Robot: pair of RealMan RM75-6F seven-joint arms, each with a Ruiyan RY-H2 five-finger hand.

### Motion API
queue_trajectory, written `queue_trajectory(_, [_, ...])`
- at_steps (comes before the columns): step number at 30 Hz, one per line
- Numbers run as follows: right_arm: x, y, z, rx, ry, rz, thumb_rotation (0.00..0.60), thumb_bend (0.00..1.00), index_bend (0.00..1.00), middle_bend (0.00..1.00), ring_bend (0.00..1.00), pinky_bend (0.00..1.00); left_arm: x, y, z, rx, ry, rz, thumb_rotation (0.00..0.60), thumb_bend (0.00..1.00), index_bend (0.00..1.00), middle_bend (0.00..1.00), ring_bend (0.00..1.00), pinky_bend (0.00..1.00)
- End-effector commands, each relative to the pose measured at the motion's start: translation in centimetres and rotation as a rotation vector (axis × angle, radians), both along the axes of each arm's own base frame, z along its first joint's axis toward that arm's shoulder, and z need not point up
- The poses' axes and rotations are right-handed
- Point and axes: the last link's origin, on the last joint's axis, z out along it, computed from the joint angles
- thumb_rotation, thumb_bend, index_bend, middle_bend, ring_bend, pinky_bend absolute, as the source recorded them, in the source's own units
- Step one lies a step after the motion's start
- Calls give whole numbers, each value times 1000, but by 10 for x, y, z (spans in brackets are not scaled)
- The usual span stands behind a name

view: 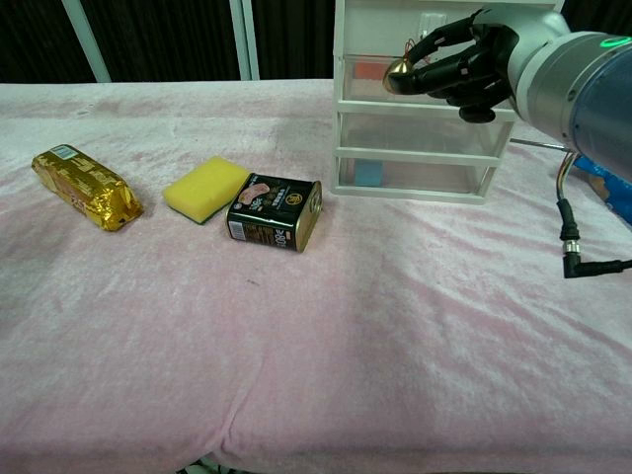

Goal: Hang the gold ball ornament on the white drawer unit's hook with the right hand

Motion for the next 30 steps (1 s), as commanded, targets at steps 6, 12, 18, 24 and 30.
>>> queue_trajectory(6, [2, 2, -7, 19, 9, 8, 600, 371, 504, 871, 988, 945, 0, 0, 0, 1, 0, 0, 600, 0, 0, 0, 0, 0])
queue_trajectory(12, [-1, 3, -11, 35, 17, 0, 600, 370, 504, 871, 987, 945, 0, 0, 1, 1, -1, 0, 600, 0, 0, 0, 0, 0])
queue_trajectory(18, [-4, 3, -14, 44, 20, -10, 600, 370, 505, 871, 987, 945, 0, 0, 1, 2, -1, 1, 600, 0, 0, 0, 0, 0])
queue_trajectory(24, [-4, 0, -14, 35, 27, -7, 600, 369, 504, 871, 987, 945, -1, 0, 1, 2, -1, 1, 600, 0, 0, 0, 0, 0])
queue_trajectory(30, [-9, -1, -16, 37, 41, -23, 600, 363, 505, 865, 982, 942, -1, 0, 1, 1, -1, 2, 600, 0, 0, 0, 0, 0])
